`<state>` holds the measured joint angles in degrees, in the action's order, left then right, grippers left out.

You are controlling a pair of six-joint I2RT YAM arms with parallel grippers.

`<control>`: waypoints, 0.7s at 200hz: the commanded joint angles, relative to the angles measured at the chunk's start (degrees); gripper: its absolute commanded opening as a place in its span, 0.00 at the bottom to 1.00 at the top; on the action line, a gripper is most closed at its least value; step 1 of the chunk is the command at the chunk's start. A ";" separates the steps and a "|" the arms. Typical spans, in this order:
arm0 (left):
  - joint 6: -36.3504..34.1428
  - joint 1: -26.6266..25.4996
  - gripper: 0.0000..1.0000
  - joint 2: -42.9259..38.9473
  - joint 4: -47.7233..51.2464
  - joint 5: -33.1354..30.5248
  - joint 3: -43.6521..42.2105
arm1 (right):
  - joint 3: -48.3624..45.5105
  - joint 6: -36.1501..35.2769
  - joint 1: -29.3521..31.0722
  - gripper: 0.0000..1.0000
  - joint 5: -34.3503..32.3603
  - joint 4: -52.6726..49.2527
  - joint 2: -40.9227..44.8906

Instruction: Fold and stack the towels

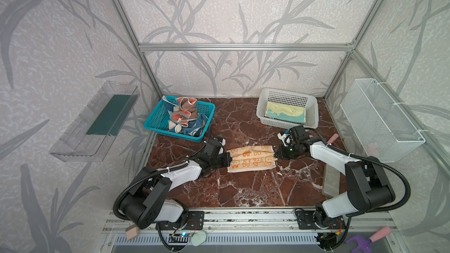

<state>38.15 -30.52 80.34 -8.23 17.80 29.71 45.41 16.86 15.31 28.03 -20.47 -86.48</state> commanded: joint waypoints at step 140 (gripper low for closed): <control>-1.55 1.42 0.45 -8.08 10.98 2.25 1.31 | 7.18 1.33 0.51 0.48 -0.32 -10.88 1.05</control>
<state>35.79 -29.39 68.69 4.27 13.47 29.65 51.68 17.12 15.44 26.09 -30.92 -82.91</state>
